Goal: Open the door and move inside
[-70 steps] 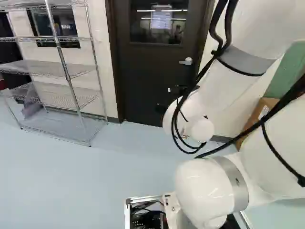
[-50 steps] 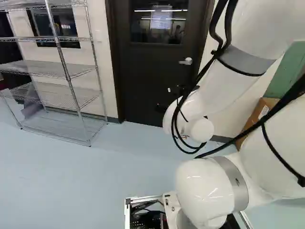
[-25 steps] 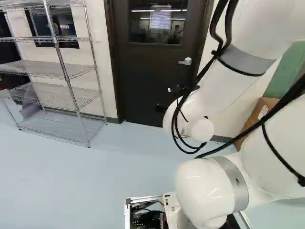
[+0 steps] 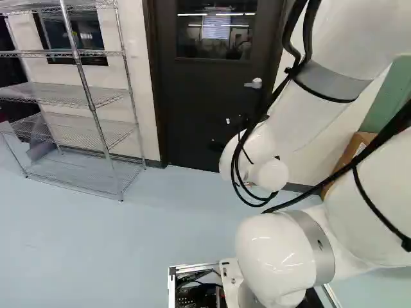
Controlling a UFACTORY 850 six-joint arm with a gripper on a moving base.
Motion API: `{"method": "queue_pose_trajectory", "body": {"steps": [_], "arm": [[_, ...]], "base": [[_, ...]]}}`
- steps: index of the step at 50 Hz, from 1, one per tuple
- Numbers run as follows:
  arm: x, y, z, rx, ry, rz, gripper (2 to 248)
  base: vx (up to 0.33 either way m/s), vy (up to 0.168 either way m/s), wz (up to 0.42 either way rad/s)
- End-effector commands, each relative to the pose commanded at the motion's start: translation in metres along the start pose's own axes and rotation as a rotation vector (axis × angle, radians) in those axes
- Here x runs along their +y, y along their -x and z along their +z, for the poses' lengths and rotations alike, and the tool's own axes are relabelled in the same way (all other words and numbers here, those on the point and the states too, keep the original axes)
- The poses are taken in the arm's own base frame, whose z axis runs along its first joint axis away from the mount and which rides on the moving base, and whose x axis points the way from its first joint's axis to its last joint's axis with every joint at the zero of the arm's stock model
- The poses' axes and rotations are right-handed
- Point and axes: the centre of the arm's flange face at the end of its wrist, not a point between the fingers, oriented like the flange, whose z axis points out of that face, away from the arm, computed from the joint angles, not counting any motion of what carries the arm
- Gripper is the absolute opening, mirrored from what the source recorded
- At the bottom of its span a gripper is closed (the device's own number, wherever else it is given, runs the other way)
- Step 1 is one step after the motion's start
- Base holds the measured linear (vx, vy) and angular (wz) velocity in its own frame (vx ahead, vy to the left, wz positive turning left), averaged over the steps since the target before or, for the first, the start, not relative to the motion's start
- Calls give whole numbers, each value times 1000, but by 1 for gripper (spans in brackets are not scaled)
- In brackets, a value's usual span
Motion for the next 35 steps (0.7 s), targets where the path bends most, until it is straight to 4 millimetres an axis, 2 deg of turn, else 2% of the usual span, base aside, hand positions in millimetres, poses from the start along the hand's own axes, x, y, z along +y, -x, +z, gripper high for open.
{"method": "queue_pose_trajectory", "body": {"steps": [35], "arm": [[0, 0, 0, 0, 0, 0, 247]], "base": [[115, 116, -23]]}}
